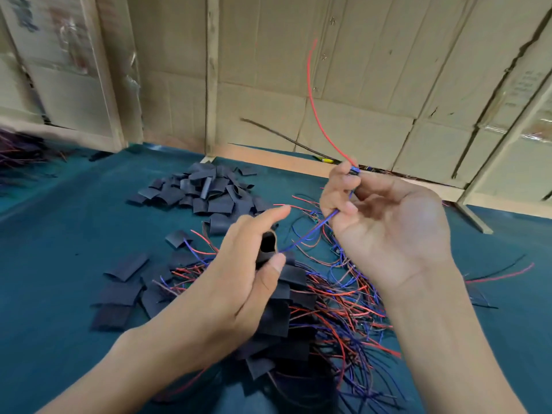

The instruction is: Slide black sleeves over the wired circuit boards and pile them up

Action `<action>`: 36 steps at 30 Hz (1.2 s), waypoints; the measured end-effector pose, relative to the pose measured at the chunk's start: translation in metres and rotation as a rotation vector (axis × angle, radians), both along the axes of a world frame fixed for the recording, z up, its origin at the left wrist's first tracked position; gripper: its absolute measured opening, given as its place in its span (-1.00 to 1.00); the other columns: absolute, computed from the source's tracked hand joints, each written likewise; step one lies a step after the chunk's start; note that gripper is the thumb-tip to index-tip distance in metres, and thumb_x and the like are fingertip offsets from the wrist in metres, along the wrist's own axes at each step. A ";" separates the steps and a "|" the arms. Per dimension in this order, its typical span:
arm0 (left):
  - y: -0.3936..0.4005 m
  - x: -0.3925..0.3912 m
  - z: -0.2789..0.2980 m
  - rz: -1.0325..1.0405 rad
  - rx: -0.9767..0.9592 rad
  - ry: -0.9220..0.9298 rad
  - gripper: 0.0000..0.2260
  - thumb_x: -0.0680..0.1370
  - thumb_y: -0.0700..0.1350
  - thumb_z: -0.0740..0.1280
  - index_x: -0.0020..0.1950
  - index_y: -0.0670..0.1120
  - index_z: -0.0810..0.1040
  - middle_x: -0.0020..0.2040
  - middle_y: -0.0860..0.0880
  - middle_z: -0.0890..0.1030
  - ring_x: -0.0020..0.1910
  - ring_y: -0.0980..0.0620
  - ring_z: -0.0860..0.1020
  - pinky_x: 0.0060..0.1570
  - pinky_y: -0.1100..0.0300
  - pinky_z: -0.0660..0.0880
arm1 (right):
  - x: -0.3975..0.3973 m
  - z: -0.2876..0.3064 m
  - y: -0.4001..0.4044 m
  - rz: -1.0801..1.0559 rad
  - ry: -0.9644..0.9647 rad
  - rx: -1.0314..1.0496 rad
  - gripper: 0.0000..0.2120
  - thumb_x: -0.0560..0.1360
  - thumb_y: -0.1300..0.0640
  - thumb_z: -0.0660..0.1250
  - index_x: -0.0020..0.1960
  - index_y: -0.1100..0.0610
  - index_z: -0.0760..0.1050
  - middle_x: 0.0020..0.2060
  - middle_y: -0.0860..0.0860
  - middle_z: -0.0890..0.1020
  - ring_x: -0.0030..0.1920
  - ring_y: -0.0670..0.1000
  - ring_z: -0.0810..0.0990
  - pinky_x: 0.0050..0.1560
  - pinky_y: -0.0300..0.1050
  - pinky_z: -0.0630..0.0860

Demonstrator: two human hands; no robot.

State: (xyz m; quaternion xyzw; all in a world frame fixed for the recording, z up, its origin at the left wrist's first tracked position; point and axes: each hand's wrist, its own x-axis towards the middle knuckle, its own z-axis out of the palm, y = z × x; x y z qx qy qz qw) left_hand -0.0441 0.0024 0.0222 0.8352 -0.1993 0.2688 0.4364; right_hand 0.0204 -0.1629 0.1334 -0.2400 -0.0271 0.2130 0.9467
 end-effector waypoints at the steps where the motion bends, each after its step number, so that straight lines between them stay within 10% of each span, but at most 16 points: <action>1: -0.002 0.002 0.001 -0.016 -0.030 0.027 -0.53 0.64 0.07 0.15 0.54 0.25 0.15 0.10 0.14 0.42 0.00 0.05 0.46 0.02 0.35 0.37 | 0.000 0.000 -0.002 -0.015 0.012 0.009 -0.74 0.41 0.39 0.11 0.06 0.29 0.43 -0.21 0.17 0.55 -0.40 0.03 0.46 -0.43 -0.19 0.29; 17: -0.004 0.000 0.011 0.025 -0.011 0.144 -0.47 0.63 -0.26 0.24 0.52 0.14 0.23 0.28 0.22 0.48 0.05 0.14 0.51 0.02 0.45 0.37 | -0.004 0.017 -0.018 0.012 0.181 0.083 -0.74 0.33 0.47 0.07 -0.04 0.36 0.42 -0.18 0.17 0.51 -0.47 0.03 0.41 -0.53 -0.16 0.27; 36: 0.002 -0.003 0.008 -0.002 0.043 0.091 -0.49 0.64 0.05 0.22 0.56 0.27 0.13 0.26 0.29 0.49 0.27 0.17 0.48 0.16 0.48 0.33 | -0.013 -0.003 0.008 -0.042 -0.153 -0.170 -0.70 0.34 0.40 0.24 0.06 0.30 0.53 -0.13 0.19 0.64 -0.22 0.10 0.59 -0.18 -0.07 0.56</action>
